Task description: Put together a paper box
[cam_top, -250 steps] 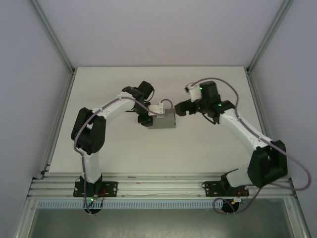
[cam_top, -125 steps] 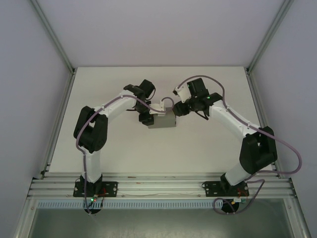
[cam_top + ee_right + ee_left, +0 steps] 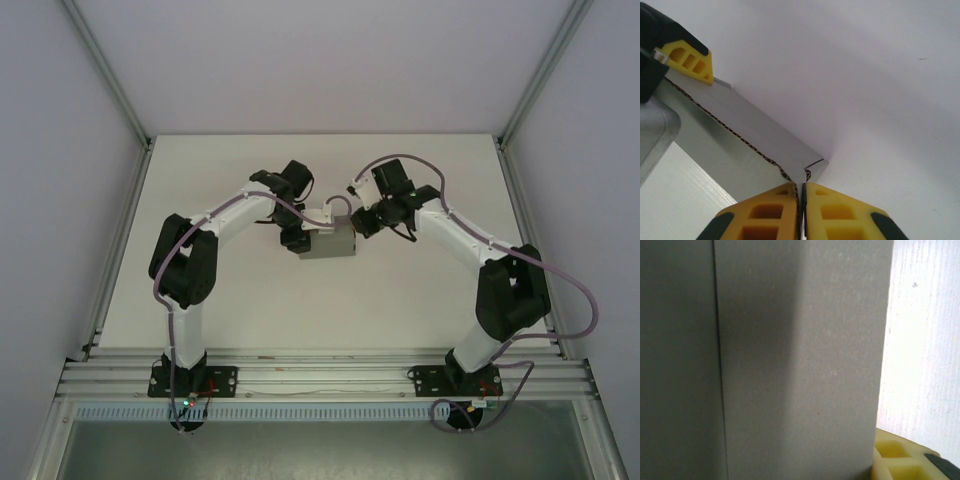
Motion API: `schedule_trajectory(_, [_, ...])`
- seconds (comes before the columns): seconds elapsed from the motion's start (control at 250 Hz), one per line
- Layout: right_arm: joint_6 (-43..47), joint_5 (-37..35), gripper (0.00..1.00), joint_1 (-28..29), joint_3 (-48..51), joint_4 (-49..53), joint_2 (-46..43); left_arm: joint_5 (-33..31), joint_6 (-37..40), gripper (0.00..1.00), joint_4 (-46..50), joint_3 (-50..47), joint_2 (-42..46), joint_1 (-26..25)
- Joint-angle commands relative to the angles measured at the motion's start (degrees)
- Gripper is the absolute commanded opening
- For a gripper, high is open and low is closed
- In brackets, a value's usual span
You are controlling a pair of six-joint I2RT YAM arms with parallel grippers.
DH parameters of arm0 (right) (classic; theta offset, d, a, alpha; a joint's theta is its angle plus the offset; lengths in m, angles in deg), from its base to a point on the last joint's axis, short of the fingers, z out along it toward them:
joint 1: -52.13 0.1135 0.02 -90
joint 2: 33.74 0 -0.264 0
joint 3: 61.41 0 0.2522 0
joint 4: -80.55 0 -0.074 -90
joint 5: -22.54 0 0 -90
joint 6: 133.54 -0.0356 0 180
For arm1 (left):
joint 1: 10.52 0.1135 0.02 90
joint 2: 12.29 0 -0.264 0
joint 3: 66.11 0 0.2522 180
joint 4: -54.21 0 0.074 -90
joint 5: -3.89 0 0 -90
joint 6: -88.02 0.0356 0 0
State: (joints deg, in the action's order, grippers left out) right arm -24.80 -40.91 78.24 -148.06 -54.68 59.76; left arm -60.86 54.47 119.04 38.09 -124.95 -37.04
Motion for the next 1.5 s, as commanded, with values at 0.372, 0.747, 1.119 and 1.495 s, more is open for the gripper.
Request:
schedule_trajectory(0.372, [-28.33, -10.63, 0.00, 5.83, 7.40, -14.48, -4.04, -0.77, -2.52, 0.44, 3.07, 3.31, -3.59, -0.67])
schedule_trajectory(0.747, [-20.75, -14.97, 0.00, 6.06, 23.11, -31.83, -4.56, -0.54, -3.06, 0.47, 2.46, 2.99, -3.08, -0.81])
schedule_trajectory(1.119, [-19.13, -18.74, 0.00, 7.76, 28.55, -39.12, -5.00, 0.03, -5.10, 0.79, 0.80, 3.83, -1.89, -0.63])
schedule_trajectory(1.495, [-23.28, -27.72, 0.00, 10.85, 22.67, -28.34, -3.73, -2.62, -14.30, 1.00, -7.21, -0.35, 9.41, -0.64])
